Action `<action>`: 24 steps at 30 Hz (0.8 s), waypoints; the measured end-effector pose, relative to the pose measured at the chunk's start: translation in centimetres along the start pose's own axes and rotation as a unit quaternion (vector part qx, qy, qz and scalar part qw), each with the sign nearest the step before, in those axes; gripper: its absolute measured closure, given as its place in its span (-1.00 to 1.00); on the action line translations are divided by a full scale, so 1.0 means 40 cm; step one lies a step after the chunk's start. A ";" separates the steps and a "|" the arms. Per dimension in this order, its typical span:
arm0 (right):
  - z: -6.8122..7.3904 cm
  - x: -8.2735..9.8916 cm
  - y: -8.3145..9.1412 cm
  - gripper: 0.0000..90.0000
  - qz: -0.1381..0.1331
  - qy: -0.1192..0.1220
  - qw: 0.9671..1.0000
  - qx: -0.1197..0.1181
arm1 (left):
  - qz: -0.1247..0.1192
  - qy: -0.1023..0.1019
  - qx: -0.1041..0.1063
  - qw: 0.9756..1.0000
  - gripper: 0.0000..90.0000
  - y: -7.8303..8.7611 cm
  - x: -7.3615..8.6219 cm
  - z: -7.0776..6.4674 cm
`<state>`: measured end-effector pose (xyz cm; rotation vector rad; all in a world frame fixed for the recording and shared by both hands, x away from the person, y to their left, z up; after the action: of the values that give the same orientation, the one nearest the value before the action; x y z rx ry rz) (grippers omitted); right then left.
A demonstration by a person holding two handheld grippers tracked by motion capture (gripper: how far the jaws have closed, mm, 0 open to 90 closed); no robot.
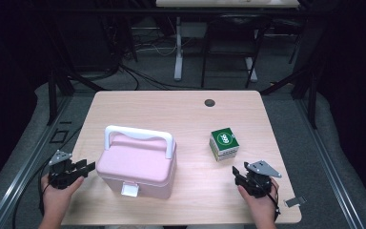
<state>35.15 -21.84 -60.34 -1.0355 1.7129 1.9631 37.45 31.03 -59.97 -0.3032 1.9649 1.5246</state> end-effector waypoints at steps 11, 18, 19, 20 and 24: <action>0.023 0.011 -0.028 0.27 0.025 0.011 1.000 -0.008 | -0.001 0.000 0.019 1.000 0.39 0.004 -0.004 -0.009; 0.025 0.011 -0.029 0.19 0.026 0.017 1.000 -0.005 | -0.001 0.005 0.030 1.000 0.45 0.001 -0.007 -0.014; 0.025 0.011 -0.029 0.19 0.026 0.017 1.000 -0.005 | -0.001 0.005 0.030 1.000 0.45 0.001 -0.007 -0.014; 0.026 0.011 -0.029 0.19 0.027 0.016 0.999 -0.007 | -0.001 0.006 0.031 0.999 0.45 0.001 -0.007 -0.015; 0.031 0.011 -0.029 0.19 0.026 0.015 1.000 -0.010 | -0.001 0.003 0.034 0.999 0.48 0.001 -0.009 -0.021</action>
<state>35.28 -20.51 -61.45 -1.0431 1.7564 2.0089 37.42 30.18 -59.63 -0.2803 2.0155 1.4533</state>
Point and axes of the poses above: each handheld gripper's, and its own axes: y roughly backward along the jaws, x roughly out of its underside, z roughly to its left, the point moved 9 cm from there along -y, roughly forward along the jaws, and after that the axes turned 14 degrees about z, right-handed, at the moved point
